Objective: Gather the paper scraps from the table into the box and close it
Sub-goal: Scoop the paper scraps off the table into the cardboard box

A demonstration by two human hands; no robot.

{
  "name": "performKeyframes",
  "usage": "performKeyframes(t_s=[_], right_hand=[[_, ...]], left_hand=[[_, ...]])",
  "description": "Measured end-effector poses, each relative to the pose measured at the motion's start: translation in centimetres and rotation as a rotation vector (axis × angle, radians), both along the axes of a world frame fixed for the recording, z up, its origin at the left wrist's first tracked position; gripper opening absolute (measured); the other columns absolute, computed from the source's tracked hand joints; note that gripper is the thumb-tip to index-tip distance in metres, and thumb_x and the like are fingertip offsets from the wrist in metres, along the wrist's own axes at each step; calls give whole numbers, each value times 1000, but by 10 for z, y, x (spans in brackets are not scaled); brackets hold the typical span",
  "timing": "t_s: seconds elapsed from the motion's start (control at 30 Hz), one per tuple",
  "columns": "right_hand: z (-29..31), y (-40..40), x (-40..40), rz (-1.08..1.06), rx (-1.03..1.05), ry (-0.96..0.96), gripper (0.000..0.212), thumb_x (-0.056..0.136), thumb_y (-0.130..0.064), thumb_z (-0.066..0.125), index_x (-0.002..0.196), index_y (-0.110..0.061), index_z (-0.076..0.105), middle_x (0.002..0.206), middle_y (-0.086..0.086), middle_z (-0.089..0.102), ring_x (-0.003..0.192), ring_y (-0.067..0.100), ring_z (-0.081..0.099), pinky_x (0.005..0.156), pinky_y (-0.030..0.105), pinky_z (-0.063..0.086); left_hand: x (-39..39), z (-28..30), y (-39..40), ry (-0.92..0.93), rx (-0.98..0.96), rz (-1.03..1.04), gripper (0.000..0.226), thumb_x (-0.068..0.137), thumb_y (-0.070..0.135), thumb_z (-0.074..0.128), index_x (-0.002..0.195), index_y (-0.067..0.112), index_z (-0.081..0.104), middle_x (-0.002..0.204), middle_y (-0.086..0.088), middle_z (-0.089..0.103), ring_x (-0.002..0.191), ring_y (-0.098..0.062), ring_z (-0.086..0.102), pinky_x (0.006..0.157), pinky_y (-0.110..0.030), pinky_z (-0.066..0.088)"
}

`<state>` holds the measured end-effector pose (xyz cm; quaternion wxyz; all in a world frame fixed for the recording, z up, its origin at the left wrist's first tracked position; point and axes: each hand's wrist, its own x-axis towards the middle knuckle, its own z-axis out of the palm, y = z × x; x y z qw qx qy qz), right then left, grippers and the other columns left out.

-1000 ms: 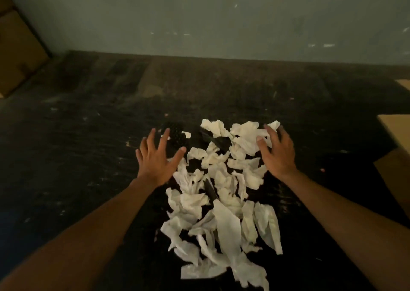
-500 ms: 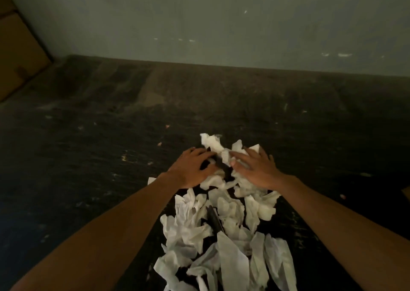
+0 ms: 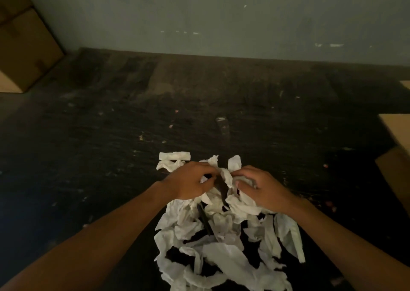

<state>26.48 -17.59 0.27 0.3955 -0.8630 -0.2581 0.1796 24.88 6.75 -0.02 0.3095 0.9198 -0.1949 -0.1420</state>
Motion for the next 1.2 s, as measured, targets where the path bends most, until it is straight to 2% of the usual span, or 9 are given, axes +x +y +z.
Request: performKeyframes(t_s=[0.13,0.23,0.4,0.6,0.7,0.83,0.97,1.07,1.2], right_hand=[[21,-17,-40,19,75,111,13,91,-17,63,95,-24,74,113,-14,64,112,-2,56,98,19,44],[27,-34,-61,-147,243,119,15,91,-10,60,85,-13,74,122,-10,63,115,1,56,99,25,44],[-10,-68,-71,-726,125,12,27,98,-31,44,120,-23,59,133,1,51,125,15,47,109,42,37],[-48,-56,-59,-584,-269,167,55,97,-58,24,148,-36,26,159,-1,23,148,21,12,117,49,-6],[-36,-31,-61,-464,-116,251,56,93,-64,28,144,-41,33,154,-3,33,142,19,27,119,47,10],[-12,-8,-85,-407,147,296,30,97,-44,44,124,-39,56,133,-8,55,121,6,51,88,16,41],[-1,-24,-122,-363,175,93,47,86,-58,53,132,-49,45,145,-10,41,135,7,37,110,33,35],[-10,-54,-142,-214,-115,-49,95,65,-81,57,140,-63,3,160,-13,-3,147,11,-4,118,44,7],[-29,-75,-156,-62,-547,-61,137,40,-96,55,137,-52,-31,147,-10,-45,138,19,-38,114,61,-11]], left_hand=[[-30,21,17,-157,-55,147,13,95,26,51,98,28,64,89,14,64,81,-1,60,74,-29,54],[-34,13,44,-337,-31,339,25,92,40,50,113,29,56,112,5,58,106,-12,52,92,-40,48],[0,-23,80,45,139,529,72,91,64,41,153,33,21,163,-5,15,149,-31,11,119,-55,15],[5,-33,49,198,66,485,60,98,53,39,149,20,37,155,-12,36,142,-31,32,116,-48,26],[-12,-24,27,206,29,429,53,100,50,39,141,19,49,142,-9,52,127,-26,50,108,-42,39],[-51,-9,23,248,-209,392,43,101,45,39,137,26,50,134,-6,59,116,-16,60,102,-41,49],[-112,-4,46,-92,-64,297,67,91,62,44,151,39,24,159,4,25,145,-14,24,118,-41,22],[-165,-10,64,-69,176,129,115,67,85,53,150,44,-14,161,7,-23,148,-20,-21,118,-48,-3],[-211,-31,61,-32,467,-75,141,50,92,58,143,40,-33,150,-1,-47,136,-30,-45,113,-60,-17]])
